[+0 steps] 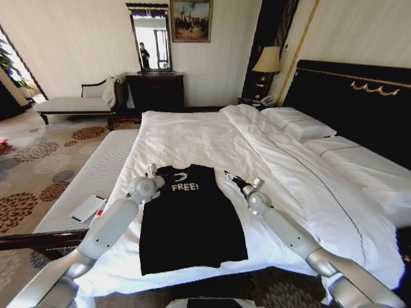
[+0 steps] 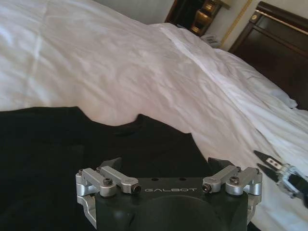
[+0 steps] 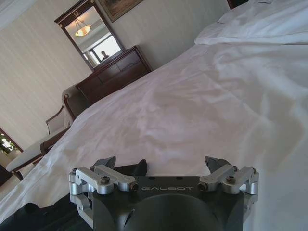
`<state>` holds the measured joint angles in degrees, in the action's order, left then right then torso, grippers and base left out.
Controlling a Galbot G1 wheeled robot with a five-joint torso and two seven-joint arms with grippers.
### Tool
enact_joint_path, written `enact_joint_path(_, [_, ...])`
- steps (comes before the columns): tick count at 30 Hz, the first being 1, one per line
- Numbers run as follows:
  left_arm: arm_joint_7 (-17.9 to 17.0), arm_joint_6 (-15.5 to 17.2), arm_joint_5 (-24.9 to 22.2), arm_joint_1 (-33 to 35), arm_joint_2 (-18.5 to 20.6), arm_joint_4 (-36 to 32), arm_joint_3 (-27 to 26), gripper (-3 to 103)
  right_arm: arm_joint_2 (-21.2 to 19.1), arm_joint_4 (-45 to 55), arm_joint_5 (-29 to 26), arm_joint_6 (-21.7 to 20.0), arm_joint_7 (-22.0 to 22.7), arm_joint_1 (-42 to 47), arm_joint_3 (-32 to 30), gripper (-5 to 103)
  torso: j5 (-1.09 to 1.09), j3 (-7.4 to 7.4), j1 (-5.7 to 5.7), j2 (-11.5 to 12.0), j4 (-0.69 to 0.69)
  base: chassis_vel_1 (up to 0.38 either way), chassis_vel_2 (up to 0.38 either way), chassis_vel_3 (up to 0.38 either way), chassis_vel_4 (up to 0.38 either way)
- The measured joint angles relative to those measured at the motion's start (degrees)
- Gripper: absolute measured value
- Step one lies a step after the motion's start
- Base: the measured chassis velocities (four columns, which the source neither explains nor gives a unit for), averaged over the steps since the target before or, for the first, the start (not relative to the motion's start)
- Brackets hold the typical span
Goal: Fold the clothes on the bed.
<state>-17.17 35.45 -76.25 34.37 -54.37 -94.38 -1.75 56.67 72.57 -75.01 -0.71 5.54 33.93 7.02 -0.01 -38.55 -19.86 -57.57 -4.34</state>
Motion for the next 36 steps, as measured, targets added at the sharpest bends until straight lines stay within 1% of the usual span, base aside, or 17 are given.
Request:
enact_joint_path(1, [0.0, 0.0, 0.0, 0.0, 0.0, 0.0, 0.0, 100, 0.0, 0.0, 0.0, 0.0, 0.0, 0.0, 0.0, 100, 0.0, 0.0, 0.0, 0.0, 0.0, 0.0, 0.0, 0.0, 0.0])
enact_joint_path(3, [-2.36, 1.05, -0.15, 1.24, 3.5, -1.52, -1.59, 100, -1.22, 2.18, -1.35, 0.0, 0.63, 0.4, 0.06, 100, 0.0, 0.0, 0.0, 0.0, 0.02, 0.0, 0.0, 0.0, 0.0])
enact_joint_path(6, [-6.62, 2.64, -1.87, 4.75, 13.1, -7.16, -4.94, 100, -5.85, 9.79, -4.76, -0.65, 1.9, 2.64, 0.03, 100, 0.01, 0.0, -0.01, 0.01, 0.07, 0.0, 0.0, 0.0, 0.0])
enact_joint_path(7, [-6.62, 2.64, -1.87, 4.75, 13.1, -7.16, -4.94, 100, -5.85, 9.79, -4.76, -0.65, 1.9, 2.64, 0.03, 100, 0.01, 0.0, -0.01, 0.01, 0.07, 0.0, 0.0, 0.0, 0.0])
enact_joint_path(9, [-9.72, 3.37, -5.97, 9.91, 18.3, -13.55, -10.22, 100, -10.7, 17.91, -7.73, -1.17, 2.88, 6.07, -1.31, 100, -0.04, 0.0, 0.0, 0.0, 0.06, 0.0, 0.0, 0.0, 0.0])
enact_joint_path(11, [-13.03, 3.77, -10.35, 18.49, 21.67, -20.46, -18.06, 100, -15.39, 26.27, -10.67, -1.66, 4.7, 11.5, -3.99, 100, 0.03, 0.02, 0.02, 0.0, 0.03, 0.0, 0.0, 0.0, 0.0])
enact_joint_path(12, [-13.03, 3.77, -10.35, 18.49, 21.67, -20.46, -18.06, 100, -15.39, 26.27, -10.67, -1.66, 4.7, 11.5, -3.99, 100, 0.03, 0.02, 0.02, 0.0, 0.03, 0.0, 0.0, 0.0, 0.0])
enact_joint_path(14, [-17.76, 4.6, -14.5, 26.97, 22.87, -26.61, -25.29, 100, -19.18, 33.03, -12.49, -2.0, 6.14, 17.64, -6.93, 100, 0.0, 0.03, 0.03, -0.01, 0.0, 0.0, 0.0, 0.0, 0.0])
enact_joint_path(16, [-18.98, 4.64, -15.29, 29.02, 22.96, -28.17, -26.88, 100, -20.14, 34.8, -12.79, -2.06, 6.5, 19.41, -7.85, 100, 0.02, 0.03, 0.03, 0.0, -0.02, 0.0, 0.0, 0.0, 0.0])
enact_joint_path(17, [-22.84, 5.09, -16.77, 35.52, 22.75, -32.79, -30.88, 100, -21.93, 38.74, -12.87, -2.21, 6.99, 23.75, -10.05, 100, 0.01, 0.03, 0.03, -0.01, 0.01, 0.0, 0.0, 0.0, 0.0])
enact_joint_path(19, [-25.11, 4.43, -15.42, 40.2, 21.47, -35.81, -32.49, 100, -22.43, 41.63, -11.49, -2.24, 7.01, 27.46, -11.63, 100, 0.0, 0.03, 0.03, -0.01, 0.02, 0.0, 0.0, 0.0, 0.0])
enact_joint_path(23, [-25.63, 2.61, -12.81, 40.79, 19.18, -35.89, -31.39, 100, -20.8, 41.74, -9.52, -2.03, 7.01, 28.05, -11.33, 100, 0.0, 0.02, 0.03, -0.01, 0.03, 0.0, 0.0, 0.0, 0.0])
enact_joint_path(28, [-23.45, 2.67, -14.39, 32.57, 18.21, -29.77, -30.72, 100, -17.85, 36.38, -9.7, -1.16, 6.35, 21.22, -9.04, 100, 0.02, 0.0, 0.01, -0.01, -0.01, 0.0, 0.0, 0.0, 0.0])
enact_joint_path(30, [-18.93, 4.06, -13.98, 27.64, 18.64, -23.35, -29.67, 100, -15.59, 30.22, -10.48, -1.29, 5.43, 14.48, -6.77, 100, 0.0, -0.01, -0.02, 0.0, 0.01, 0.0, 0.0, 0.0, 0.0])
enact_joint_path(32, [-16.22, 4.66, -13.21, 23.33, 18.06, -18.38, -27.5, 100, -13.12, 24.14, -11.12, -2.09, 4.82, 8.3, -4.49, 100, 0.02, -0.01, -0.02, 0.0, 0.06, 0.0, 0.0, 0.0, 0.0])
enact_joint_path(33, [-16.22, 4.66, -13.21, 23.33, 18.06, -18.38, -27.5, 100, -13.12, 24.14, -11.12, -2.09, 4.82, 8.3, -4.49, 100, 0.02, -0.01, -0.02, 0.0, 0.06, 0.0, 0.0, 0.0, 0.0])
enact_joint_path(36, [-13.09, 4.89, -10.49, 15.19, 14.72, -8.95, -22.97, 100, -8.55, 14.43, -11.02, -3.05, 2.74, 1.44, -0.77, 100, 0.0, -0.01, -0.02, 0.0, 0.06, 0.0, 0.0, 0.0, 0.0])
